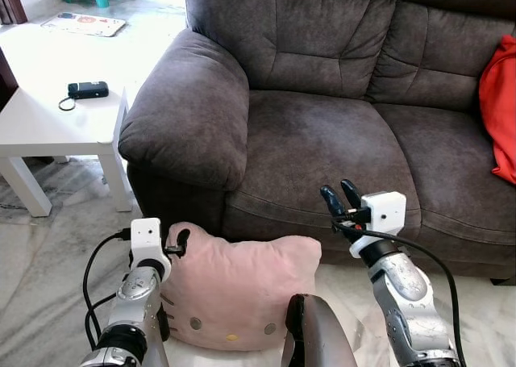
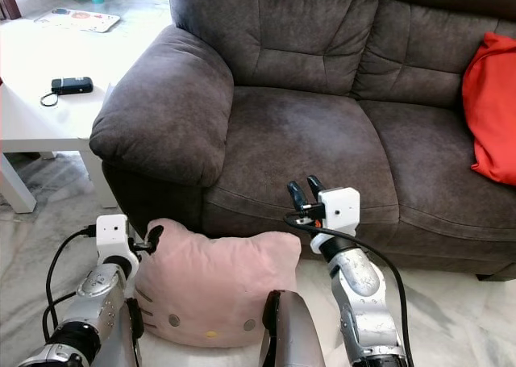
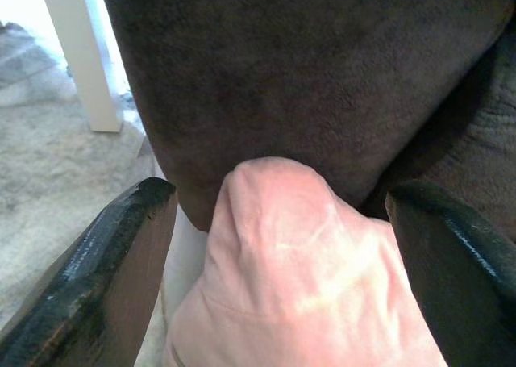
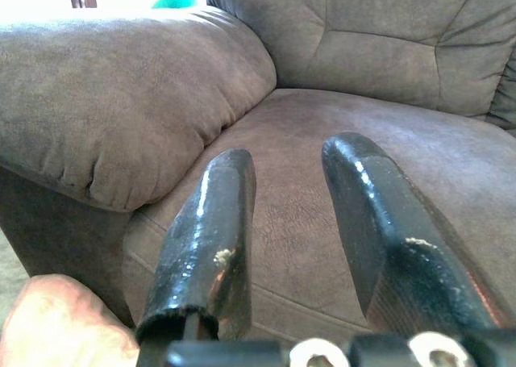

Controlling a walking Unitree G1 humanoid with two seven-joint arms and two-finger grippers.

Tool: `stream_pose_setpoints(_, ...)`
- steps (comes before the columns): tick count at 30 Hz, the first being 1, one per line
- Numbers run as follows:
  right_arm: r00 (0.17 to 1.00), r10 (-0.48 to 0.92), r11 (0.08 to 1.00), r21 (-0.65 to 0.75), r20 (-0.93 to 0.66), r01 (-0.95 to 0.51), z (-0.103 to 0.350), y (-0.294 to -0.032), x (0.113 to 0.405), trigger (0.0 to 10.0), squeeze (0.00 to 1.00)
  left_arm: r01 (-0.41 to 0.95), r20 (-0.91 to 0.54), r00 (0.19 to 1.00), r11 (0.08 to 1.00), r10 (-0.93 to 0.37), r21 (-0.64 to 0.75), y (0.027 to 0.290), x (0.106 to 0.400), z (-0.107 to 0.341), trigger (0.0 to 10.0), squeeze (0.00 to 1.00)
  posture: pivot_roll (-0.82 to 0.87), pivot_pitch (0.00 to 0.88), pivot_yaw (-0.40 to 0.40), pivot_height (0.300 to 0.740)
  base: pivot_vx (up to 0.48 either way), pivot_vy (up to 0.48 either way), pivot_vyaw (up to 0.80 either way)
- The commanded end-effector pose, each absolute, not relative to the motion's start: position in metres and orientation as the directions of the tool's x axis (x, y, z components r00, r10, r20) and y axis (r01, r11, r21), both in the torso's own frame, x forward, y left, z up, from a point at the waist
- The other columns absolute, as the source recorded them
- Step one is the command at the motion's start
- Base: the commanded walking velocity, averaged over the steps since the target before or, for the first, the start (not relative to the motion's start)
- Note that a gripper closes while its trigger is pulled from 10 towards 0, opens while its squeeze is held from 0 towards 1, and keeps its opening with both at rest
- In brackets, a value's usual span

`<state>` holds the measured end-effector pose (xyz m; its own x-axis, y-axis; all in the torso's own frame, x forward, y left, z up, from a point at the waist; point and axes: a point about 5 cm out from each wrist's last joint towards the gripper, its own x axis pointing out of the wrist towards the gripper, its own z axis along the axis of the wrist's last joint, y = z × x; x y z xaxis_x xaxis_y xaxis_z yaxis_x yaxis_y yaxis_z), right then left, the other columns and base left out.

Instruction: Move the pillow to the sofa from floor

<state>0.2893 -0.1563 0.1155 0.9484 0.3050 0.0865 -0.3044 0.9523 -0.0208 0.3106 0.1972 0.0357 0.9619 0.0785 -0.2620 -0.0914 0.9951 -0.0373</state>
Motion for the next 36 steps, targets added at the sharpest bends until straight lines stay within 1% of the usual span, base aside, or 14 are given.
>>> stream_pose_setpoints(1,0.947,0.307,0.952,-0.024,0.099,-0.306,0.122,-0.156,0.291,10.0,0.0,-0.092,-0.24,0.968,0.995,0.079,-0.043,0.195,0.313,0.039,10.0,0.0,0.0,0.0,-0.187,0.481,0.255,0.0,0.0)
stream_pose_setpoints(5,0.949,0.3,0.954,-0.021,0.1,-0.299,0.122,-0.157,0.291,10.0,0.0,-0.087,-0.237,0.969,0.996,0.075,-0.038,0.197,0.314,0.041,10.0,0.0,-0.01,0.0,-0.17,0.481,0.274,0.0,0.0)
stream_pose_setpoints(16,0.957,0.275,0.961,-0.002,0.093,-0.277,0.118,-0.155,0.287,10.0,0.0,-0.031,-0.231,0.973,1.0,0.029,-0.005,0.189,0.317,0.042,10.0,0.0,-0.01,0.0,-0.137,0.481,0.298,0.0,0.0)
stream_pose_setpoints(29,0.959,0.271,0.962,0.007,0.084,-0.273,0.116,-0.155,0.284,10.0,0.0,0.015,-0.244,0.97,1.0,-0.014,0.004,0.18,0.31,0.036,10.0,0.0,0.0,0.0,-0.139,0.481,0.293,0.0,0.0)
stream_pose_setpoints(36,0.957,0.279,0.96,0.006,0.078,-0.28,0.115,-0.153,0.282,10.0,0.0,0.057,-0.28,0.958,0.998,-0.053,0.009,0.176,0.305,0.029,10.0,0.0,0.0,0.0,-0.141,0.481,0.246,0.0,0.0)
